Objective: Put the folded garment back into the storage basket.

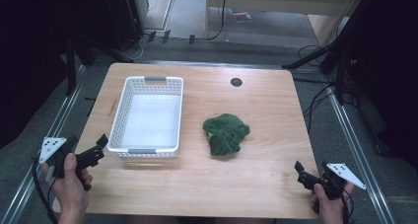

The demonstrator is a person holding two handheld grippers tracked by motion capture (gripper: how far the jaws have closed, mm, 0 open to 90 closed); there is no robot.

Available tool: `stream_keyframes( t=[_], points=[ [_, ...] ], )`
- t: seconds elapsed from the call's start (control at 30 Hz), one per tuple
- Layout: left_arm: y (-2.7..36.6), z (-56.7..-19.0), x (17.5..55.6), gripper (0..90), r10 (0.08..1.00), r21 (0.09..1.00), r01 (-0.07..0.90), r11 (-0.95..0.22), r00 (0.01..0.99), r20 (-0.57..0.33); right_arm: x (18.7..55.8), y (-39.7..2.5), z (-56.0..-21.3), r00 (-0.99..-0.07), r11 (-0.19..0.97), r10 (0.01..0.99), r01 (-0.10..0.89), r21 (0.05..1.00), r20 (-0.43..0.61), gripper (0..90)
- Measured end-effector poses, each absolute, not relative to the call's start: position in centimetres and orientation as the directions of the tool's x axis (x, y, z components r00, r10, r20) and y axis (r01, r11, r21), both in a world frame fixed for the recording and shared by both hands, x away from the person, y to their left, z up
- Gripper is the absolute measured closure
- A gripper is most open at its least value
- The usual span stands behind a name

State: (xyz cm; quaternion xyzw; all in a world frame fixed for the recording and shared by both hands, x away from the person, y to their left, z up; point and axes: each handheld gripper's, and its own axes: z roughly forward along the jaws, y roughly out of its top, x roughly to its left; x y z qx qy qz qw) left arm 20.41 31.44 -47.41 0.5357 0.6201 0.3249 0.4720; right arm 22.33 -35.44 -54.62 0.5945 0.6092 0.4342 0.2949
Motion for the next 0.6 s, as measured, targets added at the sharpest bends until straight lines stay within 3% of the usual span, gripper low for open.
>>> stream_keyframes(
  t=[0.6],
  points=[
    [26.9, -45.8, 22.8, 0.0, 0.966, 0.909, 0.386, 0.16, 0.127, -0.224, 22.4, -35.4, -54.6, -0.117, -0.084, 0.981, 0.472, 0.878, 0.157, 0.0]
  ],
)
